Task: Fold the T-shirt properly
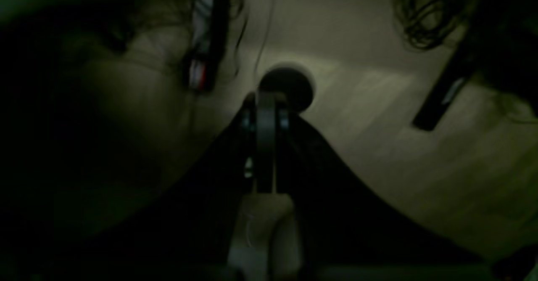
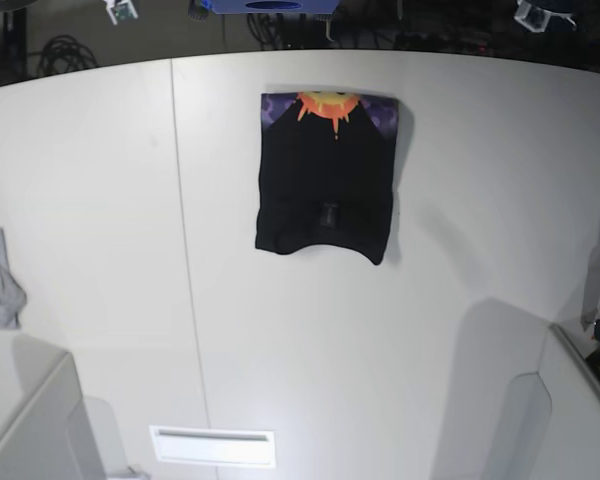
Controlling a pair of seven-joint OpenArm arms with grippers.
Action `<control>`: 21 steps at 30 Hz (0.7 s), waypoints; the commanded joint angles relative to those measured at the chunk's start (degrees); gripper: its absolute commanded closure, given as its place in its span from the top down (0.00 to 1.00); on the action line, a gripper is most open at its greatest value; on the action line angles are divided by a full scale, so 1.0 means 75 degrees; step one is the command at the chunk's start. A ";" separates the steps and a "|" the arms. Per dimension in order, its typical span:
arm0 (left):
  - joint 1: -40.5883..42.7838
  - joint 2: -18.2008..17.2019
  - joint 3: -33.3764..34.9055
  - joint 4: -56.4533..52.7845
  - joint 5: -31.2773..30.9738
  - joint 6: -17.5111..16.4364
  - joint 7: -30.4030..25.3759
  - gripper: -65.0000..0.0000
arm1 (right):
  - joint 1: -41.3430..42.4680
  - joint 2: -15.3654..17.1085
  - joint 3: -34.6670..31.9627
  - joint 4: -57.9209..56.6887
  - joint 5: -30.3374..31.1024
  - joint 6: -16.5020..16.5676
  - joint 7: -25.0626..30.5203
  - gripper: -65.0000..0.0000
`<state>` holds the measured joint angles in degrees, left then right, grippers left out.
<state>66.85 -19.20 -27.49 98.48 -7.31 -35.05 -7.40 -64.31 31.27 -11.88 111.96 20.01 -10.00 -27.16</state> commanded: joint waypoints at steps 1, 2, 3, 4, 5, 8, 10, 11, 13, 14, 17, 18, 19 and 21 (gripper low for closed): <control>0.0048 -0.0071 0.0142 -0.0524 0.0078 0.0072 -0.0379 0.00 | 0.0083 -0.0037 -0.0344 -0.0247 0.0010 0.0003 0.0052 0.00; -0.0058 -0.0071 0.0435 -0.1239 0.0324 0.0072 -0.0731 0.00 | 0.0423 -0.0072 -0.0813 -0.0681 0.0010 0.0003 0.0052 0.00; -0.0386 -0.0071 0.0893 -0.1954 0.0711 0.0072 -0.1094 0.00 | 0.0774 -0.0166 -0.1305 -0.1185 0.0010 -0.0009 0.0063 0.00; -0.0679 -0.0071 0.1221 -0.2575 0.1074 0.0084 -0.1352 0.00 | 0.1103 -0.0318 -0.1716 -0.1607 0.0010 -0.0009 0.0063 0.00; -0.1042 -0.0071 0.1549 -0.3407 0.1485 0.0119 -0.1633 0.00 | 0.1407 -0.0518 -0.2114 -0.2099 0.0010 -0.0021 0.0063 0.00; -0.2250 -0.0048 0.2369 -0.5845 0.2235 0.0600 -0.2161 0.00 | 0.2169 -0.1268 -0.2864 -0.3693 0.0010 -0.0032 0.0110 0.00; -0.3187 -0.0036 0.2991 -0.7627 0.2282 0.1069 -0.2407 0.00 | 0.2662 -0.1842 -0.3005 -0.5006 0.0010 -0.0032 0.0251 0.00; -0.3644 -0.0036 0.3354 -0.8506 0.2282 0.1291 -0.2524 0.00 | 0.2873 -0.2112 -0.3005 -0.5698 0.0010 -0.0032 0.0497 0.00; -0.4688 -0.0036 0.4116 -1.0546 0.2317 0.1807 -0.2970 0.00 | 0.3388 -0.2674 -0.3017 -0.7409 0.0010 -0.0021 0.1353 0.00; -0.5098 -0.0036 0.4491 -1.1366 0.2340 0.2018 -0.3227 0.00 | 0.3646 -0.2909 -0.3017 -0.8288 0.0010 -0.0009 0.1822 0.00; -0.6071 -0.0013 0.5628 -1.3130 0.2294 0.2487 -0.3767 0.00 | 0.4760 -0.3612 -0.3017 -1.1582 0.0010 -0.0009 0.3885 0.00; -0.6176 0.0034 0.5886 -1.3130 0.2282 0.2534 -0.3778 0.00 | 0.5123 -0.3811 -0.2993 -1.2730 0.0010 -0.0009 0.4776 0.00; -0.6200 0.0046 0.5991 -1.3124 0.2282 0.2534 -0.3708 0.00 | 0.5510 -0.3999 -0.2982 -1.3832 0.0010 -0.0009 0.5784 0.00; -0.6200 0.0046 0.5945 -1.2773 0.2282 0.2534 -0.3509 0.00 | 0.5897 -0.4175 -0.3017 -1.4928 0.0010 -0.0009 0.7214 0.00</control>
<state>19.40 -18.28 17.17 3.07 9.69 -15.81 -33.06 -18.72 0.16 -34.48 -0.05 20.38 -10.28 27.20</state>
